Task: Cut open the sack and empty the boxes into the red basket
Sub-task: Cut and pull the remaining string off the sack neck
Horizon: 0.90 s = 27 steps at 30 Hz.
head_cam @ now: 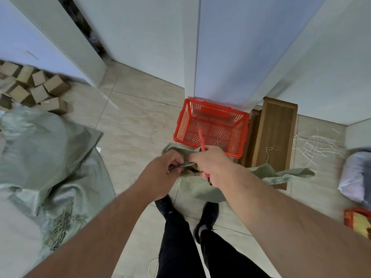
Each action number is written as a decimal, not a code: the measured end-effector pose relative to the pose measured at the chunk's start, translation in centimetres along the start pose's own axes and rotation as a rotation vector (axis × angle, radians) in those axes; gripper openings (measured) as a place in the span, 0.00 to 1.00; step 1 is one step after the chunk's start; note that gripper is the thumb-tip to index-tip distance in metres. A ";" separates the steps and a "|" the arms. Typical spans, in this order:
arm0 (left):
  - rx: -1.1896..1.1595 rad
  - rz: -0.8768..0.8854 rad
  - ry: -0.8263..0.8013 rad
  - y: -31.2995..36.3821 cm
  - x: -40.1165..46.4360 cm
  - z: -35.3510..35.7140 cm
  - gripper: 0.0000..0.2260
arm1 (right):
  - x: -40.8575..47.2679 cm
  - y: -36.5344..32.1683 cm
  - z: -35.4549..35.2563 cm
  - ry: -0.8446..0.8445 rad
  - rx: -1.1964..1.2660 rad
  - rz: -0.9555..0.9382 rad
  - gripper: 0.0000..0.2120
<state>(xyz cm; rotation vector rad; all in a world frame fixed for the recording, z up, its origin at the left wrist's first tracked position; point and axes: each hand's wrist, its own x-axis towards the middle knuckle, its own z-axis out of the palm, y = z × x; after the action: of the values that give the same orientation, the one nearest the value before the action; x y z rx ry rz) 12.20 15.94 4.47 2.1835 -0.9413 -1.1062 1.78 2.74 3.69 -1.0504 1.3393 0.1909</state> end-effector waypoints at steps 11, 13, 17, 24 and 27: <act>0.335 0.407 0.408 1.9 -2.7 0.5 0.07 | 0.9 0.0 -0.5 -0.006 0.044 -0.027 0.11; 0.276 0.267 0.263 2.4 -2.0 0.7 0.10 | 0.9 -0.1 -0.3 -0.006 0.034 -0.030 0.09; 0.162 -0.095 0.041 2.0 0.3 0.9 0.12 | 1.1 -0.4 -0.4 -0.005 0.045 -0.020 0.09; -0.370 -0.191 -0.086 0.5 0.6 1.0 0.09 | 1.0 -0.2 -0.8 -0.016 0.020 -0.062 0.08; -0.527 -0.201 -0.119 0.7 0.4 0.7 0.09 | 1.0 0.1 -1.0 -0.003 -0.010 -0.074 0.09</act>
<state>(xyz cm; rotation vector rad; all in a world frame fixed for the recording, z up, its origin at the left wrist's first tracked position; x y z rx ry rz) 11.56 15.07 4.38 1.8147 -0.4112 -1.4038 1.27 1.67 2.94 -1.1062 1.2953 0.1441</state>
